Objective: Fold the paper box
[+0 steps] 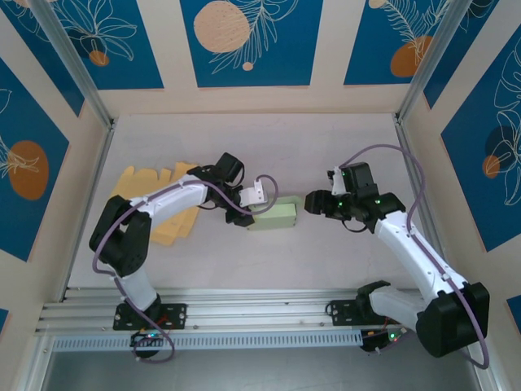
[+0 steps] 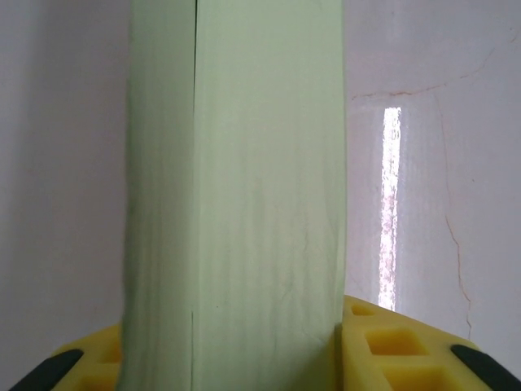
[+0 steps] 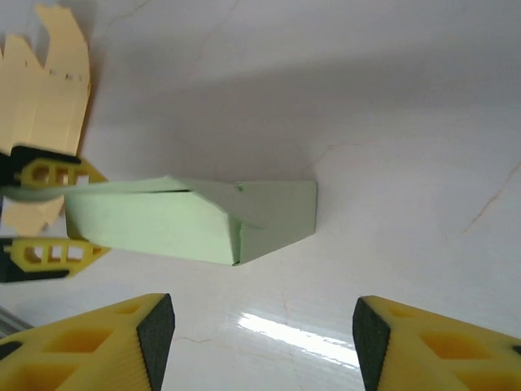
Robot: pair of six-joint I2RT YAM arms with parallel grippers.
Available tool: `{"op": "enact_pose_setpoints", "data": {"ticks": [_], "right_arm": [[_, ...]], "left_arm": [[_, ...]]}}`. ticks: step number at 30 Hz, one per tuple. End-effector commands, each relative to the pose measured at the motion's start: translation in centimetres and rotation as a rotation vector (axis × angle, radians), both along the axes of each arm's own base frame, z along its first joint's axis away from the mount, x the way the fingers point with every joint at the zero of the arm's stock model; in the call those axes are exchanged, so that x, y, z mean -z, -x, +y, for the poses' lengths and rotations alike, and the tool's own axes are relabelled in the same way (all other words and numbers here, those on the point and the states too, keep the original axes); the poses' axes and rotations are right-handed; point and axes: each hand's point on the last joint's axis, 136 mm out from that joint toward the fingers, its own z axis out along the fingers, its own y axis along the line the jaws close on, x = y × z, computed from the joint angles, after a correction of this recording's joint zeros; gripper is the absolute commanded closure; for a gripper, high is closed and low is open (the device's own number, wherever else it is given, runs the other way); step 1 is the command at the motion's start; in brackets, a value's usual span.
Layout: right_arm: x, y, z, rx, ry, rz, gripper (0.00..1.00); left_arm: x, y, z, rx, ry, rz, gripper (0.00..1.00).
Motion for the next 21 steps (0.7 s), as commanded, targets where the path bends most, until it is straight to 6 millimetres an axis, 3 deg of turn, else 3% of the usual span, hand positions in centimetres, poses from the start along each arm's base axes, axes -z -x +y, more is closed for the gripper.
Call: {"op": "enact_pose_setpoints", "data": {"ticks": [1,5,14,21], "right_arm": [[-0.4,-0.6,0.1,-0.056,0.097,-0.073,0.42],[-0.5,-1.5,1.1,-0.123,0.145,-0.082,0.47],[0.3,-2.8,2.7,-0.223,0.228,-0.064,0.47],[0.6,-2.7,3.8,-0.240,0.236,-0.034,0.61]], "left_arm": [[0.8,1.0,0.8,0.028,-0.027,0.061,0.58],[0.9,0.6,0.8,0.023,-0.036,0.053,0.56],[1.1,0.2,0.8,0.014,-0.045,0.039,0.56],[1.2,-0.2,1.0,0.001,-0.061,0.018,0.55]]}}
